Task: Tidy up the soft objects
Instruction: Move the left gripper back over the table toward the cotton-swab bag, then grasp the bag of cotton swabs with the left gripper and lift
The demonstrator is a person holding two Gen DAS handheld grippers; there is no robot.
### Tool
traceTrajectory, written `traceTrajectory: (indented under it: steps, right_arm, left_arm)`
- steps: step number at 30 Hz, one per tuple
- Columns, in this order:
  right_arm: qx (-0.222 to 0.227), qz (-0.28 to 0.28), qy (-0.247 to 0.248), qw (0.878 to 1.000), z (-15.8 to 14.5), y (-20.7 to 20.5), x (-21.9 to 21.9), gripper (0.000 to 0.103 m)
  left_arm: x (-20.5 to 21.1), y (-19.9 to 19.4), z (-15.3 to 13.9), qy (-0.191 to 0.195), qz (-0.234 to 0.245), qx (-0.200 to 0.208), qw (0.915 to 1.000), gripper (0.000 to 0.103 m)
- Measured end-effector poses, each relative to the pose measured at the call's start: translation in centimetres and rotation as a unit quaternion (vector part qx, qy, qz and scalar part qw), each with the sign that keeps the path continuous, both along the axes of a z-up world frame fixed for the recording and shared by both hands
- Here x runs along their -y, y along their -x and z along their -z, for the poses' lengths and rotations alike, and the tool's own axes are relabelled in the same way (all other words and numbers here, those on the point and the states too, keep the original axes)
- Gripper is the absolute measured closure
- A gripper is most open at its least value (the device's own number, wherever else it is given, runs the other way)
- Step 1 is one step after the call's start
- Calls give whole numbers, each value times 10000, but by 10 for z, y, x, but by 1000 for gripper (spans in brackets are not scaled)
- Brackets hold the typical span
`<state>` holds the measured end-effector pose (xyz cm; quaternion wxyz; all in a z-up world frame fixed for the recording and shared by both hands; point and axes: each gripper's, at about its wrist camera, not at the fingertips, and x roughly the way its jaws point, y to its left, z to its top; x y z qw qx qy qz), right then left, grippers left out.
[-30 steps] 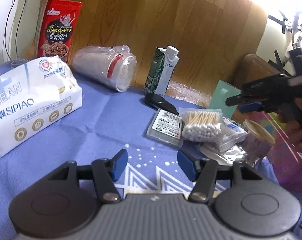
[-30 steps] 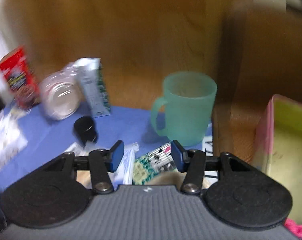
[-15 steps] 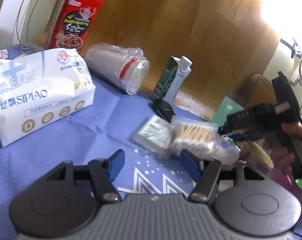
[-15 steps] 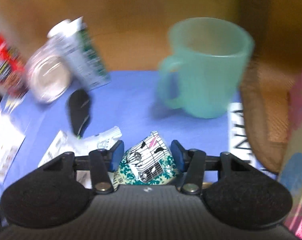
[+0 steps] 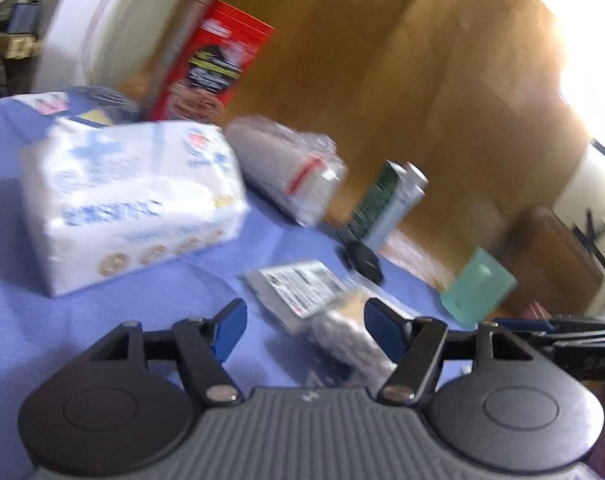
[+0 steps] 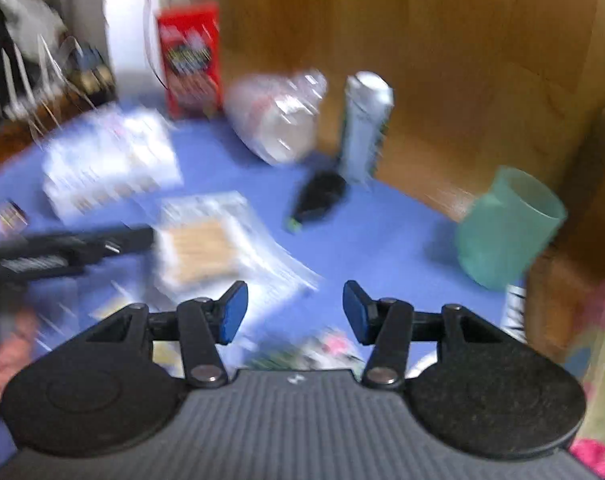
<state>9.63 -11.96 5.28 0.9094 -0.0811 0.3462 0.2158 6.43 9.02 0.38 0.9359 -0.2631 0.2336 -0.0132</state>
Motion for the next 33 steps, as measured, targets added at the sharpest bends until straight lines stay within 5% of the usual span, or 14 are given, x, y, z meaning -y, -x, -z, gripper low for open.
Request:
traceTrajectory:
  steps: [7, 12, 16, 18, 22, 24, 29, 33]
  right_arm:
    - [-714, 464, -966, 9917, 15, -56, -23, 43]
    - [-1012, 94, -1149, 9882, 19, -42, -21, 85]
    - [-1100, -756, -850, 9874, 23, 14, -29, 90]
    - [-1167, -1121, -552, 9853, 39, 47, -46, 89]
    - [-422, -1529, -324, 9868, 42, 106, -53, 86]
    - [-39, -1503, -307, 9882, 38, 117, -49, 70]
    - [403, -955, -448, 9936, 31, 88, -45, 56]
    - [159, -976, -487, 9939, 46, 60, -48, 54]
  left_arm:
    - [-25, -1, 11, 508, -464, -203, 9974, 37]
    - [-32, 3, 14, 729, -520, -140, 9959, 37]
    - [-32, 6, 14, 801, -454, -149, 9956, 37]
    - [-29, 15, 12, 731, -350, -161, 9966, 37]
    - [-28, 29, 10, 445, -174, -321, 9983, 37]
    - [-30, 33, 7, 501, -96, -375, 9980, 37]
    - [-22, 28, -4, 314, 270, -484, 9980, 41]
    - [-8, 12, 8, 276, 621, -828, 9942, 62]
